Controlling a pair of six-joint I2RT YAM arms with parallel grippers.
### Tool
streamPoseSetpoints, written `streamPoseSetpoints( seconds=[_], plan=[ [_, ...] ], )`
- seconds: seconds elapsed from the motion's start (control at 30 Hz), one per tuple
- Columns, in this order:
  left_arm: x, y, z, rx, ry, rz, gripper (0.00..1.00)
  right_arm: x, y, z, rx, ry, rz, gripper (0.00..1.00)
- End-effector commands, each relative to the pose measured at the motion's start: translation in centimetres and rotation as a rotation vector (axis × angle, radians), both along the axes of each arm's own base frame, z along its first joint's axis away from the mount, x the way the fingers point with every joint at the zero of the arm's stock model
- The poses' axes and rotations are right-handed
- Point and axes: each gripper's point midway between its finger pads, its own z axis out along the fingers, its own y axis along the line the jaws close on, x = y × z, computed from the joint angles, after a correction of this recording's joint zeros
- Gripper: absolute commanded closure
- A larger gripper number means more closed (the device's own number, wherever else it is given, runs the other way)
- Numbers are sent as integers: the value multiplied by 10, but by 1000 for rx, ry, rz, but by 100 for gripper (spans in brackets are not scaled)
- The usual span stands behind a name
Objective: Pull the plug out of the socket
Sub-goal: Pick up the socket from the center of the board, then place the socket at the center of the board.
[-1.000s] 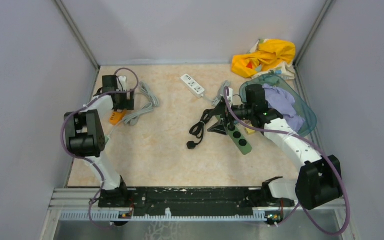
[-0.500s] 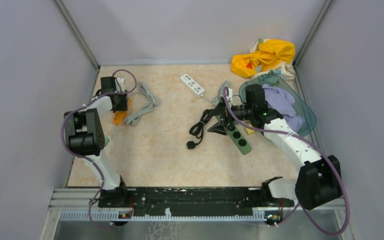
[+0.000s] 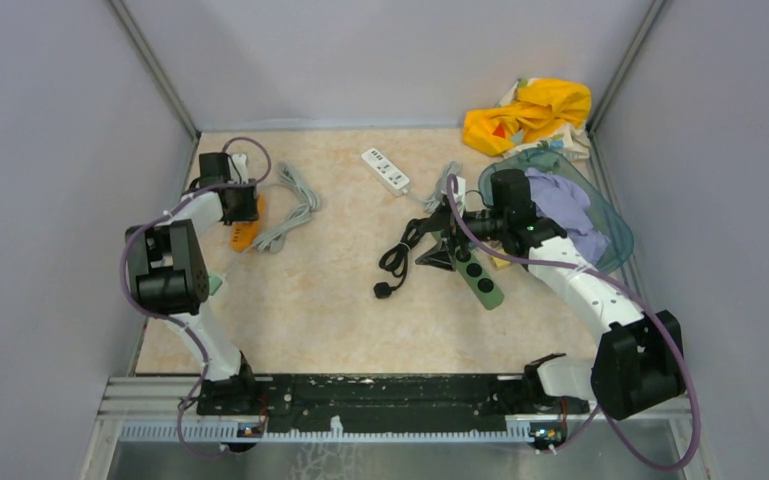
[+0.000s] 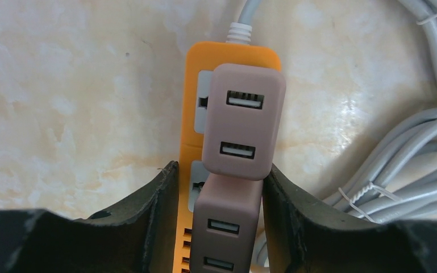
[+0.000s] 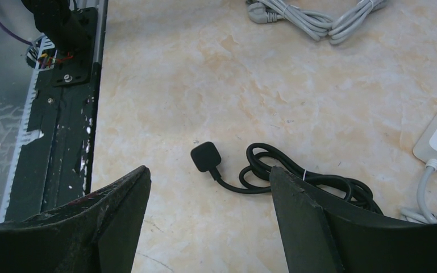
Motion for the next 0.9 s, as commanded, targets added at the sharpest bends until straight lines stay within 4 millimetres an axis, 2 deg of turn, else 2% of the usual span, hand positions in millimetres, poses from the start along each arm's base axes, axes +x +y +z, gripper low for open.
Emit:
streamPoseSetpoints(
  seconds=[0.0,0.23,0.43,0.57,0.87],
  plan=[
    [10,-20,48,-93,-118,-27,100,0,-1,16,28,-72,16,23],
    [6,-33,86,-163,-207,-40,100,0,-1,15,24,-73,14,23],
    [-4,-50,111,-270,-261,-35,100,1,-1,14,23,-72,14,23],
    [-17,-64,125,-372,-287,-11,100,1,-1,14,21,-72,12,23],
    [-59,-97,137,-496,-300,19,100,2,-2,14,19,-73,11,23]
  ],
)
